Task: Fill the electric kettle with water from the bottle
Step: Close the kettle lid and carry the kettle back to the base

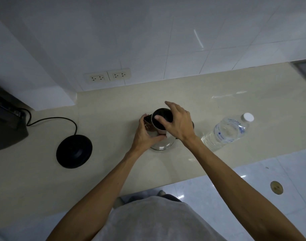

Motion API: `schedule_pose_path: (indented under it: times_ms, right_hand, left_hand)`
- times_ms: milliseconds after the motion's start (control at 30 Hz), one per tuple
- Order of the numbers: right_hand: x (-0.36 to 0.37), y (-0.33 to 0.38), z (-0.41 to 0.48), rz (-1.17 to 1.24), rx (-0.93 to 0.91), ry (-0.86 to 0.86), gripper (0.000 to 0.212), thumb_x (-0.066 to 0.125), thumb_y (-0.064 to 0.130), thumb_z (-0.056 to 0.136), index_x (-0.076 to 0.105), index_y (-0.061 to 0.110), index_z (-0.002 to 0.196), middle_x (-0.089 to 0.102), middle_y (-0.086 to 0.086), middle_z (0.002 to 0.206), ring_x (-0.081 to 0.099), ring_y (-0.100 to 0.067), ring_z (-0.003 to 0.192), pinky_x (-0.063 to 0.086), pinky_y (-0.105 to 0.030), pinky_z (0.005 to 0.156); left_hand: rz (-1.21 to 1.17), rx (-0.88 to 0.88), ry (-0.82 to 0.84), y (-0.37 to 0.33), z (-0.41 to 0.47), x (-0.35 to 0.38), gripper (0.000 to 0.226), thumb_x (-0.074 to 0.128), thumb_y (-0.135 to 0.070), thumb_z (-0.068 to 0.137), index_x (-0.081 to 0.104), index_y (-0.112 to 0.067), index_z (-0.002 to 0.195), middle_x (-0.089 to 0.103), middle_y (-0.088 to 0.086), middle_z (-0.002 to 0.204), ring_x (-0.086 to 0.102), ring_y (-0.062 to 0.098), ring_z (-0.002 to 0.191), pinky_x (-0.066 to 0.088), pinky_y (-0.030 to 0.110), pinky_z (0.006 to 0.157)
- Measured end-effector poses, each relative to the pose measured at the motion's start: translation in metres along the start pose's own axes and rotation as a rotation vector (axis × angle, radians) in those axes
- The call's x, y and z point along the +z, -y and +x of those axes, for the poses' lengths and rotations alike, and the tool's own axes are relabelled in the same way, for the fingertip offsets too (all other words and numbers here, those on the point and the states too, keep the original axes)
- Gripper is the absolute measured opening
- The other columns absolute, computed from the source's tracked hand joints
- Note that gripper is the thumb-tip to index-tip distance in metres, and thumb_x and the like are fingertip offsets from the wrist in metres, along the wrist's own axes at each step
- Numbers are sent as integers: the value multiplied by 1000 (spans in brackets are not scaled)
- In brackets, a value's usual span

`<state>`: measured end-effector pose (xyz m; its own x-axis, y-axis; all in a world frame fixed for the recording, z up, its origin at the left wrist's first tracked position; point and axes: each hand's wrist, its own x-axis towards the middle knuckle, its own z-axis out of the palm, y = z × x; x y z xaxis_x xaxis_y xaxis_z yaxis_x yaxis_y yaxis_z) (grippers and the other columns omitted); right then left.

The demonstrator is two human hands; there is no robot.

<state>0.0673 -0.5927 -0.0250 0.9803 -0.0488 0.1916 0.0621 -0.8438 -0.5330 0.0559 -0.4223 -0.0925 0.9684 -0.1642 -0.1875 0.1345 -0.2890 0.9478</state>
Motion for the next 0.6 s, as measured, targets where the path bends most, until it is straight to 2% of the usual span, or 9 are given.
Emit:
schedule_pose_path:
  times_ms: [67,167,300,400,500,600]
  right_hand:
    - [-10,-12,-6,72,73,-74,73,56,69,89,62,12,135,68,-6,136,63,-25,126,49,-50,105]
    - [-17,-30,-15,110,188,-101,63,51,61,97,64,9,130,69,-10,133,63,-28,124,49,-51,104]
    - [-14,-54,-26,193,301,-82,55,42,54,103,67,10,124,71,-11,123,65,-28,115,51,-49,99]
    - [-9,-62,-30,296,378,-61,50,40,51,106,68,10,109,71,-7,104,65,-23,98,52,-41,89]
    - [-4,-59,-31,415,441,-56,44,43,48,106,61,13,85,61,3,77,56,-13,74,44,-29,71]
    - [3,-57,-33,490,500,-93,42,51,50,103,60,14,84,62,5,75,57,-6,70,41,-14,65]
  left_hand:
    - [-2,-14,9,0,0,0,128,104,-36,57,27,-25,159,54,-13,147,55,3,130,45,25,108]
    - [-27,-21,3,0,2,1,126,105,-35,55,31,-25,156,55,-18,142,52,-10,127,44,21,106]
    - [-31,-13,-14,0,2,4,124,104,-40,51,34,-24,152,57,-11,142,55,-4,127,48,23,105]
    - [-36,-8,-18,-1,0,8,117,104,-38,52,37,-27,147,57,-13,141,57,2,129,51,30,108]
    - [-48,-18,-38,-1,-1,11,109,104,-38,53,40,-30,141,58,-14,139,60,6,127,53,37,108]
    - [-69,-31,-58,0,-1,15,107,106,-38,52,41,-32,137,59,-12,140,61,8,129,54,44,110]
